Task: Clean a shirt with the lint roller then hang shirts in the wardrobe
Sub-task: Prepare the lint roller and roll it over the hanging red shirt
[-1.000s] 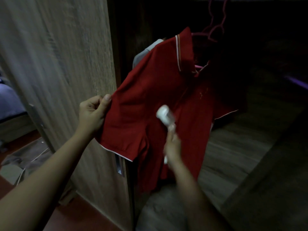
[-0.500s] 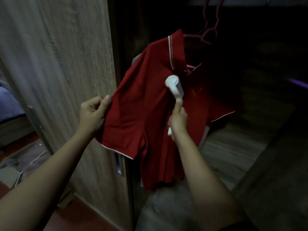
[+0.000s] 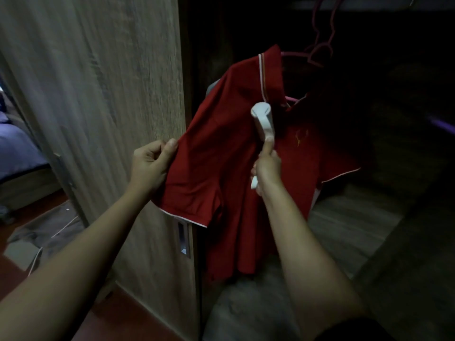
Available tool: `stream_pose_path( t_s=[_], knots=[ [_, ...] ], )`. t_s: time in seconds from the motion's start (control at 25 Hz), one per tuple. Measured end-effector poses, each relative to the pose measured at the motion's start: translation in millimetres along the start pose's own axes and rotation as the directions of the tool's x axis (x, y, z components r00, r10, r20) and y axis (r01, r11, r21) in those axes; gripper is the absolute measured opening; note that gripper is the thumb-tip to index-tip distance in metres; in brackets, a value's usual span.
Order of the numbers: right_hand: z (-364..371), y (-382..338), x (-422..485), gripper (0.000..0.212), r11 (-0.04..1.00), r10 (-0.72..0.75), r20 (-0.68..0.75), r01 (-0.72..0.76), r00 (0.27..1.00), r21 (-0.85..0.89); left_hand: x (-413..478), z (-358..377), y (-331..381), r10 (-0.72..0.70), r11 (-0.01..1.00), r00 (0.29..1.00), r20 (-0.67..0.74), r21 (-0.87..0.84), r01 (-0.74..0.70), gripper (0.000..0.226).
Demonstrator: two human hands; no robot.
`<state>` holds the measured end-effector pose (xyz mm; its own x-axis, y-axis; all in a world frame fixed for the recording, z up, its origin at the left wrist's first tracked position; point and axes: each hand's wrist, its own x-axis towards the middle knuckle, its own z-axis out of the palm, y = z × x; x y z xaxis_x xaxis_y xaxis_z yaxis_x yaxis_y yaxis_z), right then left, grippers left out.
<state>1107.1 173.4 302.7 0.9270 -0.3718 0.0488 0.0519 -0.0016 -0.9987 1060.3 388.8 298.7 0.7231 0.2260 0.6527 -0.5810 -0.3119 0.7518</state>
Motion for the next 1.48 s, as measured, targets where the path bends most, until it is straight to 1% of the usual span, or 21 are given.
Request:
stream_pose_path(
  t_s=[0.04,0.16,0.2,0.24,0.28,0.36,0.44,0.48,0.52,0.6,0.68,0.76,0.8,0.88,0.96,1.04,1.12,1.2,1.36,1.44,1.48],
  knots=[
    [-0.7,1.7,-6.8,0.042,0.999,0.022,0.024,-0.023,0.999,0.045,0.1,0.3,-0.7,0.002,1.000,1.000,-0.001,-0.001,-0.002,0.047],
    [22.5,45.1,-69.7,0.061,0.996,0.035,0.106,-0.043,0.994,0.074,0.7,-0.3,-3.7,0.012,1.000,1.000,0.003,-0.001,-0.012,0.048],
    [31.3,58.4,-93.8,0.063,0.996,0.035,0.150,-0.046,0.988,0.076,0.5,-0.6,-4.2,0.020,1.000,1.000,0.003,-0.006,-0.020,0.047],
    [38.2,63.3,-106.5,0.060,0.998,-0.008,0.197,-0.006,0.980,0.069,0.5,-0.5,-4.0,0.026,1.000,1.000,0.003,-0.006,-0.026,0.046],
    [41.7,58.4,-104.8,0.054,0.998,-0.065,0.201,0.063,0.977,0.018,0.8,-0.6,-2.9,0.022,1.000,1.000,0.010,-0.001,-0.022,0.046],
    [36.0,24.8,-69.3,0.046,0.992,-0.087,0.102,0.096,0.991,-0.082,0.6,-1.6,0.4,-0.002,1.000,1.000,0.022,0.011,0.002,0.044],
    [22.6,-16.3,-21.1,0.043,0.997,-0.071,-0.043,0.072,0.997,0.007,0.6,-2.1,1.0,-0.015,1.000,1.000,0.022,0.000,0.015,0.042],
    [17.4,-27.8,-9.6,0.043,0.995,-0.058,-0.070,0.064,0.996,0.079,0.5,-2.2,1.0,-0.023,1.000,1.000,0.020,-0.004,0.023,0.042],
    [14.3,-27.5,-10.5,0.042,0.993,-0.065,-0.076,0.072,0.995,0.092,0.1,-2.0,1.7,-0.027,1.000,0.999,0.017,-0.008,0.028,0.042],
    [19.2,-1.0,-46.9,0.037,0.992,-0.110,-0.013,0.110,0.994,0.068,-0.5,-0.6,1.5,-0.019,1.000,1.000,0.012,-0.014,0.019,0.043],
    [28.5,38.6,-104.1,0.033,0.995,-0.077,0.100,0.071,0.992,0.065,0.2,-0.3,0.1,-0.014,1.000,1.000,0.016,-0.018,0.014,0.042],
    [32.5,51.8,-127.8,0.038,0.998,-0.067,0.168,0.064,0.983,0.022,1.5,-2.1,-2.0,-0.013,1.000,1.000,0.021,-0.025,0.014,0.041],
    [32.4,45.5,-115.8,0.041,0.995,-0.099,0.137,0.100,0.986,0.001,1.8,-2.8,-2.6,-0.012,1.000,1.000,0.024,-0.022,0.013,0.042],
    [21.9,14.1,-70.1,0.043,0.983,-0.179,-0.007,0.178,0.984,-0.053,1.5,-3.1,-2.6,-0.011,1.000,1.000,0.024,-0.005,0.012,0.044],
    [7.4,-13.8,-30.4,0.039,0.946,-0.307,-0.084,0.295,0.948,-0.133,0.9,-2.5,-1.3,-0.010,1.000,1.000,0.017,0.004,0.010,0.043],
    [1.0,3.0,-19.1,0.032,0.879,-0.449,-0.068,0.427,0.891,-0.215,0.9,-2.5,-1.4,-0.011,1.000,1.000,0.009,0.000,0.011,0.044],
    [-1.3,57.6,-24.4,0.032,0.848,-0.492,-0.052,0.465,0.869,-0.253,1.5,-2.0,-3.8,-0.004,1.000,1.000,-0.001,0.003,0.004,0.052],
    [-6.3,124.5,-31.7,0.036,0.847,-0.452,-0.053,0.410,0.890,-0.338,0.4,-1.7,-4.0,0.000,1.000,1.000,-0.008,0.006,0.000,0.059],
    [-3.0,241.2,-43.3,0.042,0.847,-0.224,0.036,0.213,0.974,-0.487,1.3,-2.1,-4.6,0.016,0.999,1.000,-0.013,0.044,-0.016,0.061],
    [0.3,272.7,-45.2,0.062,0.805,-0.104,0.043,0.109,0.994,-0.583,1.9,-2.8,-6.2,0.020,0.999,1.000,-0.012,0.048,-0.020,0.058],
    [-0.6,286.1,-39.9,0.066,0.786,-0.033,0.042,0.052,0.999,-0.616,2.7,-2.6,-6.9,0.017,0.999,1.000,-0.013,0.047,-0.017,0.056]
  ],
)
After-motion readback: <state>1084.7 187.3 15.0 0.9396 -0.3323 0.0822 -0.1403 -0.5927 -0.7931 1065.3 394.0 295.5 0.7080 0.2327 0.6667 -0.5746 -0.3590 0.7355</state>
